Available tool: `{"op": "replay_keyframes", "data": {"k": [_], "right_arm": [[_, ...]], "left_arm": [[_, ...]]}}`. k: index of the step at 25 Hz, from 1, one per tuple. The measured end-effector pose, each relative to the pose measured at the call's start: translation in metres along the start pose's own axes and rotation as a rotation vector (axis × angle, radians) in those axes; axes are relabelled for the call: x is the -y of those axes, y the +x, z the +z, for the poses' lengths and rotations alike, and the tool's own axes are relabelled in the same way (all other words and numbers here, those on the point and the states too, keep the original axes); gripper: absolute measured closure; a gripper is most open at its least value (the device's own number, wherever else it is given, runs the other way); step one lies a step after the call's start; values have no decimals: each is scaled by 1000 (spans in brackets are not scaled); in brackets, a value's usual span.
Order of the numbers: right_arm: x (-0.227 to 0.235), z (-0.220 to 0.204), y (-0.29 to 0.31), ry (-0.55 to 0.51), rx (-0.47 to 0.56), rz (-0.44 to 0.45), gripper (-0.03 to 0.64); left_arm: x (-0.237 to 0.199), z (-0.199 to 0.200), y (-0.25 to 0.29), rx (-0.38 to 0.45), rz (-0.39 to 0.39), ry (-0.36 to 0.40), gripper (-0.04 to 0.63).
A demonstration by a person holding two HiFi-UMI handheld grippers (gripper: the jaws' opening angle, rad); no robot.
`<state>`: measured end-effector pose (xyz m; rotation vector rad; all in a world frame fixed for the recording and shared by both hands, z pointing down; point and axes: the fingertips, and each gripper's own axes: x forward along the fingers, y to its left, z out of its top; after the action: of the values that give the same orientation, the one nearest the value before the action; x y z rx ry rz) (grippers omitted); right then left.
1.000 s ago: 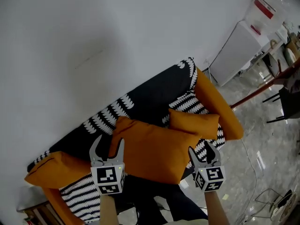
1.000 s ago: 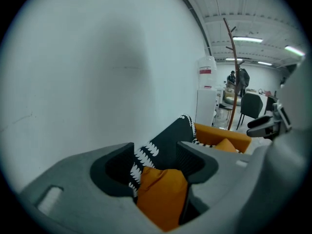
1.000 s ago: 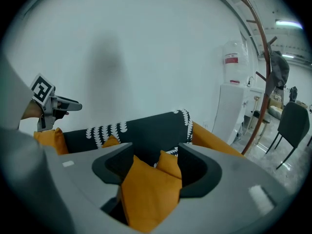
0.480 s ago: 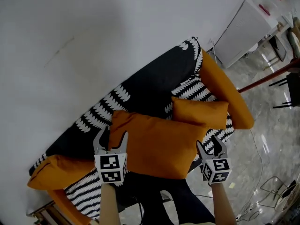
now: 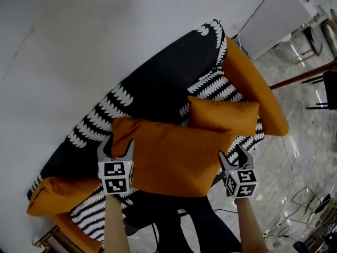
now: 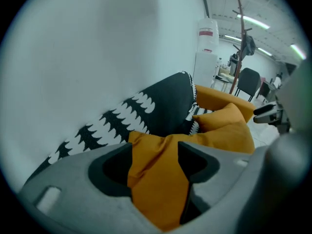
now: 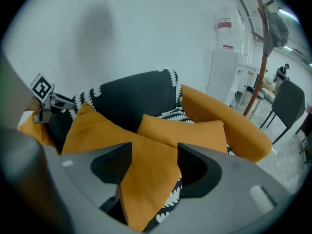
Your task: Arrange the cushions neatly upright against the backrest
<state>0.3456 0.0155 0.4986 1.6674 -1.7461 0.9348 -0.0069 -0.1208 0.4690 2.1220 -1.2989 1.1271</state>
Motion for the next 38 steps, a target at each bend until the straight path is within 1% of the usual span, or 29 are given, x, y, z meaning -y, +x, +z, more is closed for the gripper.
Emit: {"op": "replay_keyframes", "data": {"k": [7,14,18,22,24,26,29,33,36,38], "right_arm": [[11,-18,24,23,-40,-17,307],[24,-33,44,56,-78,-34,298],[31,-40,60,109,-105,-6,268],[32,-44,67,114,-131,20,249],[27,-46,67,113,-146,49,258],[26,-48,75,117,-161,77,268],[31,-48,89,119,-173,99,269],[30,-50,94,117,-170,124,274],[27,-51,96,119,-169,159,294],[21,-52,93,112,-177,190,322]], "left_arm": [[-12,-21,24,-49,4,16,287],[-22,-32,41,-75,12,5,287],[-22,-35,53,-90,5,-9,285],[-22,-38,54,-100,3,-5,276],[-23,-40,48,-108,2,-1,270],[-23,-41,53,-112,-4,0,268],[-21,-40,68,-111,-12,11,267],[-20,-42,74,-110,-12,28,267],[-19,-44,76,-118,-18,33,273],[-18,-46,73,-126,-23,30,282]]}}
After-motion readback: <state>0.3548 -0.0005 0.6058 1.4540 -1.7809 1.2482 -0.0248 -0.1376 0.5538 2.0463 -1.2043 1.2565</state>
